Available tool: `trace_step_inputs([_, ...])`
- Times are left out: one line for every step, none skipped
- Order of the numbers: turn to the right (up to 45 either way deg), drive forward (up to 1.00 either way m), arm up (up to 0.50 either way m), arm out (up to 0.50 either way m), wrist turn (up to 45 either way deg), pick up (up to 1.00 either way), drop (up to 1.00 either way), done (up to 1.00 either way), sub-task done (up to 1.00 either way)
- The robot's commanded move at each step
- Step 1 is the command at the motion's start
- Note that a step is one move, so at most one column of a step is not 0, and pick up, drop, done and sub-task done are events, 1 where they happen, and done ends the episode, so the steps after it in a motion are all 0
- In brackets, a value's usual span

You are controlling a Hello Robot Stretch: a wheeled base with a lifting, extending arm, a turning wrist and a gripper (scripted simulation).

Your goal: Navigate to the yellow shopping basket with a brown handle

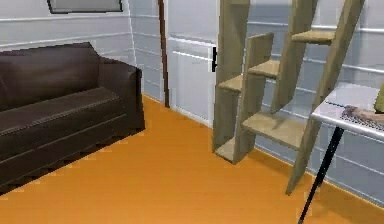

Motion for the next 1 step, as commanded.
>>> trace_step_inputs([0.0,0.50,0.00,0.00,0.0,0.00,0.00,0.00,0.00])
